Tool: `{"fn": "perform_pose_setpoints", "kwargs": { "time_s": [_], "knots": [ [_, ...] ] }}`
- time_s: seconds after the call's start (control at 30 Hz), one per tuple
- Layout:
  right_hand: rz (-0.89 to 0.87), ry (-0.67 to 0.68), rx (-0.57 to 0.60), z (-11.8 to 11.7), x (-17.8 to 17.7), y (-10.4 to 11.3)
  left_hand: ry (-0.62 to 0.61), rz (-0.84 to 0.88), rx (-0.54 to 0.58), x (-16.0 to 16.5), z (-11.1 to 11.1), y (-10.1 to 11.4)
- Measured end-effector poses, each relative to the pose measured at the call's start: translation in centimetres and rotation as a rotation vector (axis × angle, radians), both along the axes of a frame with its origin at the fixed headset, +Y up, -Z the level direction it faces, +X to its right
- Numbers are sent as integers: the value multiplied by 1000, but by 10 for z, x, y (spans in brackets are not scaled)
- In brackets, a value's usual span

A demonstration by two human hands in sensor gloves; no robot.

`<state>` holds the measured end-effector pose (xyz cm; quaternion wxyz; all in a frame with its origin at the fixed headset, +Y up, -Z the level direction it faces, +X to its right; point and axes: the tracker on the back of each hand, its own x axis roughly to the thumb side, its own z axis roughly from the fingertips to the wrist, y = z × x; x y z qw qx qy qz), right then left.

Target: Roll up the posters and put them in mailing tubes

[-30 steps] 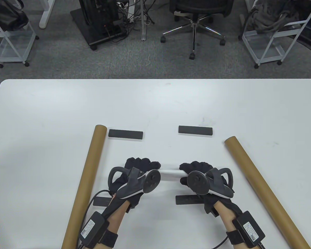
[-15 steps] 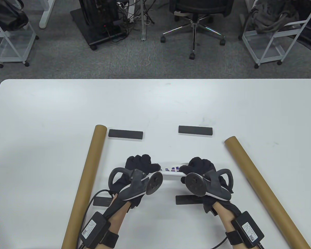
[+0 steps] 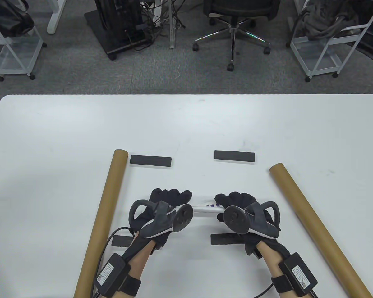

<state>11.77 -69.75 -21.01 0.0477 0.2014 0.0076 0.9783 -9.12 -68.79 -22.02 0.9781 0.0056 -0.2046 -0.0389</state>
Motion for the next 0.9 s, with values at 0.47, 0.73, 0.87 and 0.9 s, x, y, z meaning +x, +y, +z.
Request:
{"fn": "perform_pose_setpoints", "kwargs": {
  "time_s": [0.47,0.73,0.87,0.9],
  "knots": [
    [-27,-7,-68,-2,2,-2,7,44,-11,0,0,3],
    [27,-16,-6,0,-3,-1,7,28,8,-1,0,0],
    [0,-15,-15,-1,0,-3,8,10,2,0,0,0],
    [0,-23,-14,-1,1,-4,5,6,2,0,1,0]
  ]
}}
